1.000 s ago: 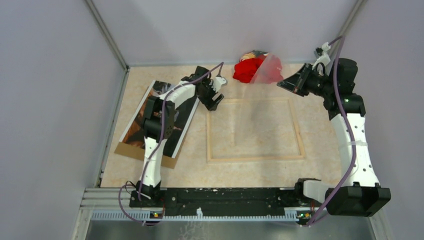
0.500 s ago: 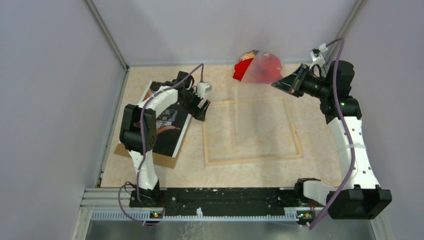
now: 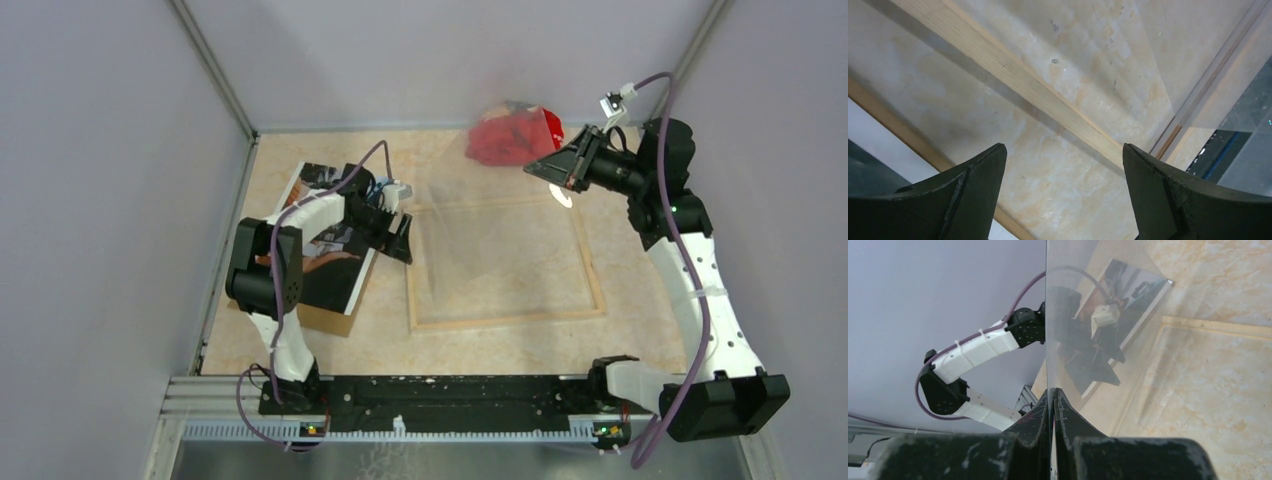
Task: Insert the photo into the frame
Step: Place the photo frame item in the photo frame.
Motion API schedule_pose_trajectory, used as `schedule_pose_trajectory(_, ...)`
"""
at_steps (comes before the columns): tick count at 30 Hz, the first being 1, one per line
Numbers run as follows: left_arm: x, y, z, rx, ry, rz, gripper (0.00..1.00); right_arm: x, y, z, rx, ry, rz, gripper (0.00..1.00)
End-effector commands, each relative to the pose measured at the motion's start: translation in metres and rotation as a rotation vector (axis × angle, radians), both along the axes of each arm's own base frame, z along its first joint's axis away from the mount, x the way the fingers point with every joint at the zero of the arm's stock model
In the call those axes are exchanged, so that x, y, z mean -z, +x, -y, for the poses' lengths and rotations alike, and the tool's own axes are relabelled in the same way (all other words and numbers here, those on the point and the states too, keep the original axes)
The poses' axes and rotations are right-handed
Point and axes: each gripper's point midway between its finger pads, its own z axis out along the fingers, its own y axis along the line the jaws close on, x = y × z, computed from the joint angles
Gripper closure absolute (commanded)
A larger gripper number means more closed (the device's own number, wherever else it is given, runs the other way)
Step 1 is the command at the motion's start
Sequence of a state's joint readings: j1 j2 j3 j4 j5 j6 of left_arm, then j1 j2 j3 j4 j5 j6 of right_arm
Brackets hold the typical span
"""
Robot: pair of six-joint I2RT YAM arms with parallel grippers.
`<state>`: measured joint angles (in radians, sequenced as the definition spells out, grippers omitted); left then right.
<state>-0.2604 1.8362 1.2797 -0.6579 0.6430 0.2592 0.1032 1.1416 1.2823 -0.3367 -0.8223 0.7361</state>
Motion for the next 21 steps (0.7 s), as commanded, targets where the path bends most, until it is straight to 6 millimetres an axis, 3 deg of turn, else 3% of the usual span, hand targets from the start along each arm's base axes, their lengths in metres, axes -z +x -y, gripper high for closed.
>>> schedule_pose_trajectory(1,-0.012,0.007,0.003,-0.062,-0.119,-0.037,0.09,-0.014,-0.007,-0.006,-0.042,0.035,0.052,1.0)
schedule_pose_trajectory(5,-0.024,0.019,-0.007,-0.083,-0.11,0.03,0.15,0.005,-0.006,-0.008,-0.051,0.055,0.007,1.0)
schedule_pose_trajectory(12,-0.011,0.004,-0.006,-0.084,-0.122,-0.017,0.41,0.032,-0.004,-0.01,-0.053,0.092,-0.038,1.0)
schedule_pose_trajectory(21,0.013,-0.01,-0.004,-0.101,-0.134,-0.115,0.54,0.027,-0.002,-0.011,-0.042,0.152,-0.062,1.0)
